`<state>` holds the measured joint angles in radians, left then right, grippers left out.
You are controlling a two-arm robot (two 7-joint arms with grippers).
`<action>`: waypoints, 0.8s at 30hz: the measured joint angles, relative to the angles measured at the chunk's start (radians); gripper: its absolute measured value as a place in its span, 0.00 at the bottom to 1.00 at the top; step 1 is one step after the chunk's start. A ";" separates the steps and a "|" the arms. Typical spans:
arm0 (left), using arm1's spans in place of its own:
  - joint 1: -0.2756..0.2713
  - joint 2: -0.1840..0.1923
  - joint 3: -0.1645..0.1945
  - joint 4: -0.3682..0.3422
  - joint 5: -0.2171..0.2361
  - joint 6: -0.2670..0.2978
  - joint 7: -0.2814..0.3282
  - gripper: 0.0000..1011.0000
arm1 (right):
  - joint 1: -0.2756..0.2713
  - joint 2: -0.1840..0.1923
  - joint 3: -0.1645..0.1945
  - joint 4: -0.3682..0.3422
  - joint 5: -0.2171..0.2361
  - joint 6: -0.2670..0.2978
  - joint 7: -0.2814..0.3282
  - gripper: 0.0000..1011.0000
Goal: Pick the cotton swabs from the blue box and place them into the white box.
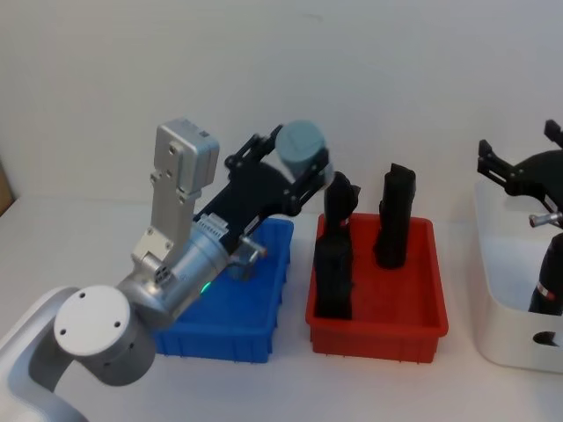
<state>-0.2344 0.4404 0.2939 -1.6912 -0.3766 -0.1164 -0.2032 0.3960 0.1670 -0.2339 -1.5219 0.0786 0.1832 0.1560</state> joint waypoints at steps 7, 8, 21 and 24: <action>-0.027 -0.029 0.008 -0.003 0.003 -0.055 -0.042 0.66 | 0.002 -0.006 -0.009 0.009 -0.022 -0.009 0.000 0.99; -0.030 -0.033 0.009 -0.002 0.003 -0.059 -0.045 0.66 | 0.001 -0.007 -0.011 0.012 -0.032 -0.011 -0.002 0.99; -0.078 -0.082 0.023 0.029 0.005 -0.105 -0.110 0.66 | -0.011 -0.004 -0.039 0.056 -0.150 -0.100 0.022 0.99; -0.088 -0.093 0.027 0.041 0.004 -0.107 -0.124 0.66 | -0.016 -0.003 -0.047 0.069 -0.183 -0.143 0.029 0.99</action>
<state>-0.3225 0.3477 0.3209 -1.6502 -0.3725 -0.2232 -0.3274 0.3801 0.1644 -0.2811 -1.4534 -0.1045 0.0406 0.1852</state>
